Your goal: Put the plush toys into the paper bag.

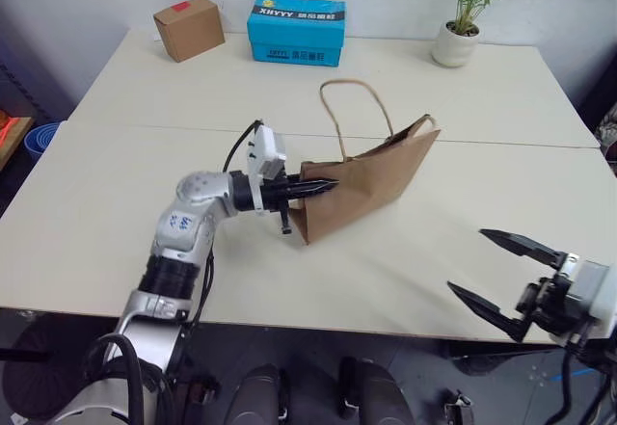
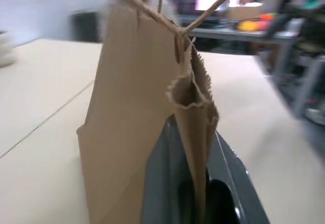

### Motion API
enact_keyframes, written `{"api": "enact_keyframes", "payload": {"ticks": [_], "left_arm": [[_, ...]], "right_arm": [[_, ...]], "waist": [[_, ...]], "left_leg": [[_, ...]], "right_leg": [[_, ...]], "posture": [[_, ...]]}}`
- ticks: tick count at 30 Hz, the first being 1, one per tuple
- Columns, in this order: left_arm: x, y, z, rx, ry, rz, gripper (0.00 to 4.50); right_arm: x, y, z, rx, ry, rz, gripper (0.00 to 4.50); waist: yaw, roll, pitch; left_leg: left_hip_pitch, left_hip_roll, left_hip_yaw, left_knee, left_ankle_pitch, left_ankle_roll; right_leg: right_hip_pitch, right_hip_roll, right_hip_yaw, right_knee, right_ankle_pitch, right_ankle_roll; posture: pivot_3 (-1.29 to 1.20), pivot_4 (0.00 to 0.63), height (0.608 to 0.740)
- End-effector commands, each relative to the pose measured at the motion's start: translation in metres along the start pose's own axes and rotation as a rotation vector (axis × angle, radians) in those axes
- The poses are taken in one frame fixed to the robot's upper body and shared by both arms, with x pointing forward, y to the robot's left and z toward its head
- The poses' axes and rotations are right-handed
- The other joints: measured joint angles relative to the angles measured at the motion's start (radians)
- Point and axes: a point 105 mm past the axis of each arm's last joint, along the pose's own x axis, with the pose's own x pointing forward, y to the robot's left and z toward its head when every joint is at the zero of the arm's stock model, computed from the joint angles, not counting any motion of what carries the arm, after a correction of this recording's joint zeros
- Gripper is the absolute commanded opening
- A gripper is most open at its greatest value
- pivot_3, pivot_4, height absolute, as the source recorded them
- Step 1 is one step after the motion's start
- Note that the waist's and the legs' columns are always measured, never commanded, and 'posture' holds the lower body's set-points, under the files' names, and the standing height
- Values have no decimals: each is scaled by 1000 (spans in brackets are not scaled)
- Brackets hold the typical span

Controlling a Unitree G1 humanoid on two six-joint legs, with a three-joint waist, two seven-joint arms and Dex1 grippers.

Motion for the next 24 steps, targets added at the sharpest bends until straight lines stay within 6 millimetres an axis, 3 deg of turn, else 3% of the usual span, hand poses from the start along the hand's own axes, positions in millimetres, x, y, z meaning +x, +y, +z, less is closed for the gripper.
{"api": "enact_keyframes", "payload": {"ticks": [1,7,12,17,23,24], "left_arm": [[-11,-10,2,-1,11,-178,12],[-36,-1,-16,27,130,-223,12],[-43,6,-22,61,170,-181,12],[-49,8,-3,146,115,-68,1265],[-89,-8,8,191,110,192,3124],[-102,-12,8,179,120,262,3124]], "right_arm": [[-15,-1,12,-67,23,3,4500],[-14,3,8,-61,21,-19,4500],[-5,8,1,-39,3,3,4500],[-1,1,-2,-19,-8,37,4500],[-3,-18,-5,21,6,85,4500],[-2,-24,-5,40,9,94,4500]], "waist": [[-1,0,0],[-6,0,0],[-4,0,0],[-5,0,0],[-18,0,0],[-22,0,0]], "left_leg": [[0,0,0,0,0,0],[3,1,2,0,0,0],[2,1,2,0,-1,0],[2,0,2,0,-1,1],[2,2,1,0,-1,1],[2,2,0,0,-1,1]], "right_leg": [[0,1,0,0,0,0],[0,-1,2,-2,0,0],[-1,-2,2,-1,0,0],[-1,-2,2,2,0,0],[0,-2,6,2,0,-1],[0,-2,7,2,0,-1]], "posture": [[0,150,740],[0,150,740],[0,150,740],[0,150,740],[0,150,740],[0,150,740]]}}
